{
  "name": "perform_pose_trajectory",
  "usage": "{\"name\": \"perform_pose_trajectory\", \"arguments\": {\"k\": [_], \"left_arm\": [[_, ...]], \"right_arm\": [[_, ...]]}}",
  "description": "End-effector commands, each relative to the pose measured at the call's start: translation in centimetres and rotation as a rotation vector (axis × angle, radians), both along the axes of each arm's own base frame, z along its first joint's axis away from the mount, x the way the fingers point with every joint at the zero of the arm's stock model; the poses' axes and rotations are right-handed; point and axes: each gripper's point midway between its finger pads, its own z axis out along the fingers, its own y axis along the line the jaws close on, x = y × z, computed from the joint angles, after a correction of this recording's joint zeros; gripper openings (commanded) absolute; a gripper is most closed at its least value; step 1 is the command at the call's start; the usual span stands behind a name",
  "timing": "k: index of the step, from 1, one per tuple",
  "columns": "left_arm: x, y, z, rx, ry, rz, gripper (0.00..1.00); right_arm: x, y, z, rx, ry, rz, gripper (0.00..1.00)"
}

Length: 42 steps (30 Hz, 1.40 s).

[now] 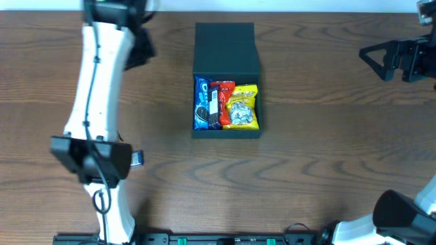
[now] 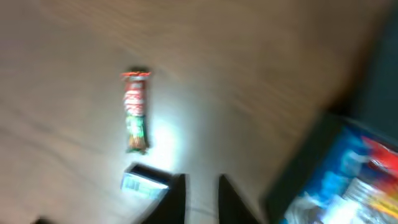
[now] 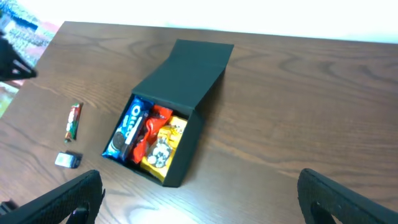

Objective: Pack container
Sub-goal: 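Release the blue bar and retract the left gripper to the KitKat, then lower the left gripper onto the green-red KitKat bar and grasp it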

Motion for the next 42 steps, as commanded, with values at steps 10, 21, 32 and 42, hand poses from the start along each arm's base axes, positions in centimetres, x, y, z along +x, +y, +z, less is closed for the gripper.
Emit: {"name": "perform_pose_trajectory", "arguments": {"k": [10, 21, 32, 42], "left_arm": [[-11.6, 7.3, -6.2, 0.036, -0.046, 0.054, 0.56], [-11.3, 10.9, -14.2, 0.025, 0.010, 0.219, 0.62], [-6.9, 9.1, -20.8, -0.122, 0.005, 0.153, 0.65], [-5.5, 8.9, -23.0, -0.146, -0.008, 0.131, 0.62]], "right_arm": [[1.1, 0.1, 0.8, -0.005, -0.058, 0.011, 0.99], [0.6, 0.2, 0.4, 0.004, -0.026, 0.009, 0.99], [0.1, 0.5, 0.0, 0.018, 0.005, 0.008, 0.99], [-0.4, 0.7, -0.3, 0.039, 0.040, 0.000, 0.99]]}}
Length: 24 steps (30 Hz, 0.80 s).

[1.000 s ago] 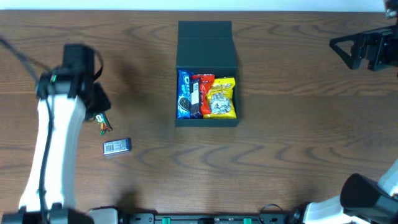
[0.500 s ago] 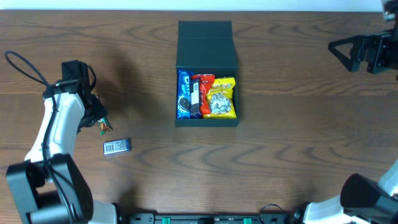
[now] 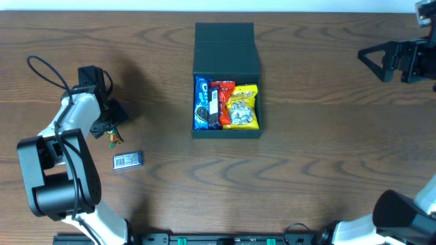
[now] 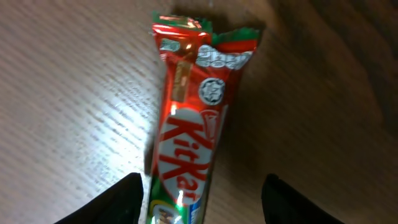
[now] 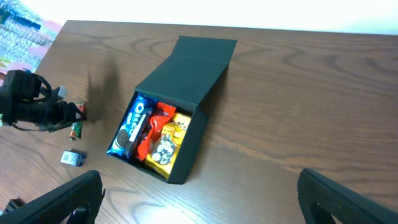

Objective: Pack container
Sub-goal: 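Lower the left gripper onto the green-red KitKat bar and grasp it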

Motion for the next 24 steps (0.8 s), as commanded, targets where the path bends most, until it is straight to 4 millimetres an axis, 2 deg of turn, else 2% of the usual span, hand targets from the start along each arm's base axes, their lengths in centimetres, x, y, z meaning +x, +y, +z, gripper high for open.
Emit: {"name": "perform_pose_trajectory", "arguments": {"k": [1, 9, 21, 24], "left_arm": [[-0.11, -0.09, -1.01, -0.010, 0.020, -0.017, 0.61], [0.26, 0.21, -0.95, 0.005, 0.006, -0.018, 0.50], [0.57, 0.50, -0.88, 0.022, -0.006, -0.019, 0.40], [0.53, 0.70, -0.95, 0.033, -0.002, -0.017, 0.41]], "right_arm": [[-0.01, 0.33, 0.00, 0.025, 0.012, -0.002, 0.99], [0.00, 0.34, 0.00, 0.029, 0.016, -0.006, 0.99], [0.05, 0.37, 0.08, 0.038, 0.017, -0.011, 0.99], [0.05, 0.37, 0.08, 0.040, 0.018, -0.013, 0.99]]}}
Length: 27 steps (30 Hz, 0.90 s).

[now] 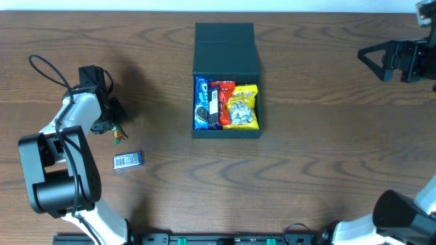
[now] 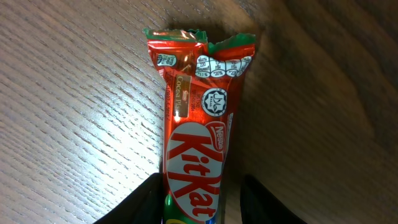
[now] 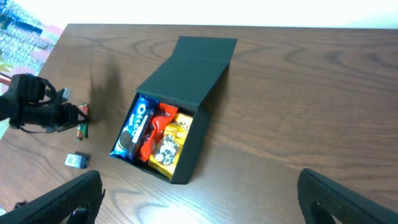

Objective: Pack container
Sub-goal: 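Lower the left gripper onto the green-red KitKat bar and grasp it, then carry the KitKat over the box and lower it between packs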

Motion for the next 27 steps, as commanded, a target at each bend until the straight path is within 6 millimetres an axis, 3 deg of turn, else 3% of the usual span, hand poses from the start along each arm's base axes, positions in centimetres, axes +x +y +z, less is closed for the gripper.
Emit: {"name": "perform_pose_trajectory", "arguments": {"k": [1, 7, 17, 21, 27], "left_arm": [[-0.3, 0.5, -0.7, 0.024, 0.025, 0.005, 0.41], [-0.9, 0.3, -2.0, 0.011, 0.065, 0.005, 0.31], [-0.7, 0.3, -1.8, 0.003, 0.057, 0.019, 0.23], [0.0, 0.0, -0.6, -0.012, 0.048, 0.016, 0.16], [3.2, -1.4, 3.4, -0.009, 0.005, -0.034, 0.08]], "right_arm": [[0.1, 0.4, 0.1, 0.026, 0.007, 0.001, 0.99], [0.0, 0.4, 0.1, 0.032, 0.012, -0.004, 0.99], [0.0, 0.4, 0.1, 0.037, 0.012, -0.005, 0.99], [0.1, 0.4, 0.1, 0.036, 0.011, -0.005, 0.99], [0.5, 0.2, 0.4, 0.035, -0.005, -0.015, 0.99]]}}
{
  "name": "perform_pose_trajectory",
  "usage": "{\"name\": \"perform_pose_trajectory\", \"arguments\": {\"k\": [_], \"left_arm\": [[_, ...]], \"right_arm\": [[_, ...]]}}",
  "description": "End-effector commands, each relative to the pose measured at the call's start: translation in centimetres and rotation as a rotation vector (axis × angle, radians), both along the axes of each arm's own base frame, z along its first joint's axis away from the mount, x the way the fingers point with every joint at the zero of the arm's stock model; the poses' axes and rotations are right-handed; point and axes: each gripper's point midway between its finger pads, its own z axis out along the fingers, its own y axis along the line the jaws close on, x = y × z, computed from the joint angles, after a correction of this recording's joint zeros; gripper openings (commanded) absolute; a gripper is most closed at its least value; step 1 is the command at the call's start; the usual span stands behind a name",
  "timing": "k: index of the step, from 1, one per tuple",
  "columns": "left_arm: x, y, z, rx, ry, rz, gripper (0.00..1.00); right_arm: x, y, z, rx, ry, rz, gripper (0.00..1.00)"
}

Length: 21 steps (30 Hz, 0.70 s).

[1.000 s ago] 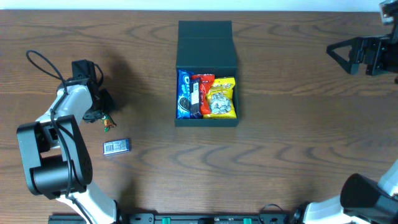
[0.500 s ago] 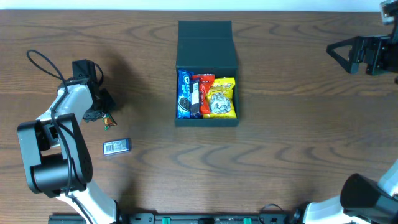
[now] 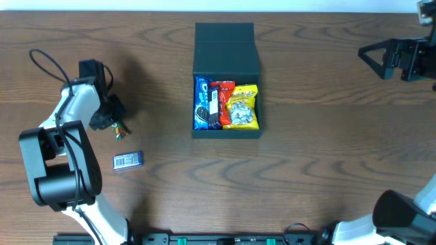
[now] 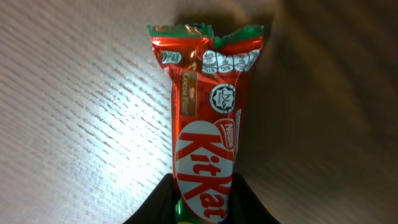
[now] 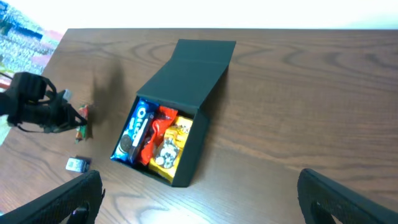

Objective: Pack container
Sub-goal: 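Carry the KitKat over the box and lower it between packs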

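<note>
A red KitKat bar [image 4: 208, 124] lies lengthwise on the wood table, and my left gripper [image 4: 202, 211] is shut on its near end, with a dark finger pressed against each side. From overhead the bar [image 3: 117, 129] pokes out beside the left gripper [image 3: 111, 122] at the table's left. The black box [image 3: 227, 129] stands mid-table with its lid folded back, holding a blue Oreo pack [image 3: 201, 102], a red pack and a yellow pack [image 3: 243, 105]. My right gripper [image 3: 373, 62] hovers open at the far right, holding nothing.
A small blue-and-silver packet [image 3: 127, 160] lies on the table just in front of the KitKat and also shows in the right wrist view as the packet [image 5: 76, 164]. The left arm's base [image 3: 61, 184] rises near the front left edge.
The left fingers, which stood a little off the KitKat's sides, now press against it. The bar and the left wrist have shifted slightly toward the table's back. The right arm has not moved.
First the left arm was high, looking down on the KitKat and small packet from a distance. Then it was low at the table's left with its fingers wide either side of the bar. The fingers narrowed, and now grip it.
</note>
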Motion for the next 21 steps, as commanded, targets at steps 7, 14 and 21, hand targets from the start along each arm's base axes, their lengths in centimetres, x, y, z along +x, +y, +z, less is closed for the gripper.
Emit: {"name": "perform_pose_trajectory", "arguments": {"k": [7, 14, 21], "left_arm": [[9.1, -11.4, 10.1, 0.014, -0.261, -0.308, 0.06], [7.7, -28.6, 12.7, -0.065, -0.390, -0.672, 0.06], [5.5, -33.4, 11.4, -0.153, -0.360, -0.702, 0.06]], "right_arm": [[1.2, -0.5, 0.7, 0.027, -0.020, -0.055, 0.99], [1.6, -1.8, 0.9, 0.007, -0.048, -0.085, 0.99], [2.2, -2.3, 1.5, -0.011, -0.091, -0.090, 0.99]]}}
